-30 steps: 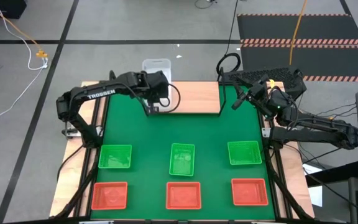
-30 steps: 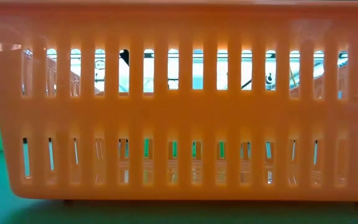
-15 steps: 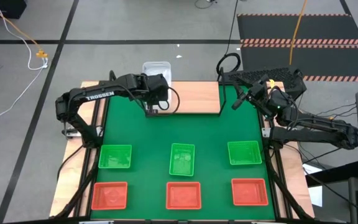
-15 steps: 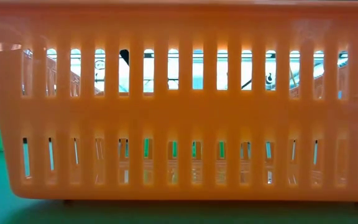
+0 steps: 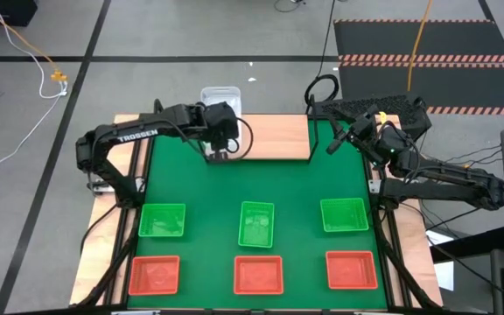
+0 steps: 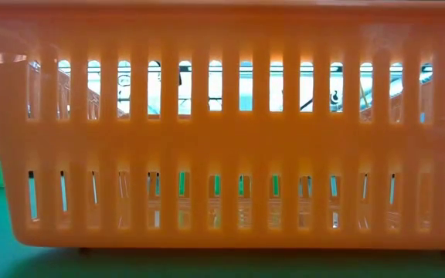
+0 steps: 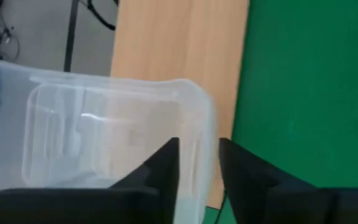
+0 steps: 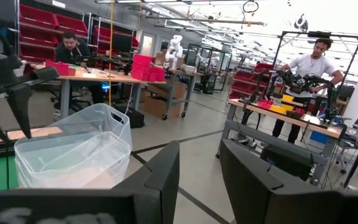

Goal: Stack baskets on shelf by color
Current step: Stack the transparent bin on the top of the other transparent bins on the shelf

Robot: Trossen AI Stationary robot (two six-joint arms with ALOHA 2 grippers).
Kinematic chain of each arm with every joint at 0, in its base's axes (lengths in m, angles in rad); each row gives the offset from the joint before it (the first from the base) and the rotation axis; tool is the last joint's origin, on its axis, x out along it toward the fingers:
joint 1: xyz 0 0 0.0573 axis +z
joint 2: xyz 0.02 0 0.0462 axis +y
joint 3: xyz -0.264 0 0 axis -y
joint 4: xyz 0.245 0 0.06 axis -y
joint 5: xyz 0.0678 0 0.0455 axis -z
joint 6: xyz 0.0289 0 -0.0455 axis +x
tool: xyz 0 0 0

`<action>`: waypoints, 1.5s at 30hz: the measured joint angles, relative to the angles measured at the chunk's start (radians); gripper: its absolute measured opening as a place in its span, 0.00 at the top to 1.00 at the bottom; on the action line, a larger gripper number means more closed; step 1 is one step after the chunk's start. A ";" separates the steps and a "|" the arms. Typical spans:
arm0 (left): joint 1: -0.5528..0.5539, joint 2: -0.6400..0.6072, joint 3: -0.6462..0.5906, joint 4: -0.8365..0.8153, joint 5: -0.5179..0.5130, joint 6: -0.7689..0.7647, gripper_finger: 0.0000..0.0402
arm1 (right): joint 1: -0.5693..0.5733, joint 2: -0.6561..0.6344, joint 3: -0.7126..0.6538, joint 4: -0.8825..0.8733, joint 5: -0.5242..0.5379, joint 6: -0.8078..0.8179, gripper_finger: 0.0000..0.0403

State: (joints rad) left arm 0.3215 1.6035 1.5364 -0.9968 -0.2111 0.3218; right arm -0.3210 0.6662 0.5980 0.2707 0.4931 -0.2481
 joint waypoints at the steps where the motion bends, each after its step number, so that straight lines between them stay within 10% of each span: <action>1: -0.005 0.000 0.000 -0.004 0.001 0.008 0.67 | 0.000 0.000 0.000 0.000 0.000 0.000 0.72; 11: -0.015 0.017 -0.070 0.023 -0.033 0.024 0.56 | 0.000 0.000 0.000 -0.007 0.000 -0.002 0.72; 34: 0.045 0.014 -0.139 0.134 0.012 0.035 0.91 | 0.000 0.000 0.000 -0.007 0.000 -0.003 0.72; 45: 0.044 0.014 -0.139 0.270 -0.115 0.035 0.77 | 0.000 0.000 0.000 -0.006 0.000 -0.002 0.72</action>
State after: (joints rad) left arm 0.3659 1.6173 1.3972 -0.7265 -0.3263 0.3563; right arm -0.3210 0.6662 0.5976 0.2642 0.4927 -0.2501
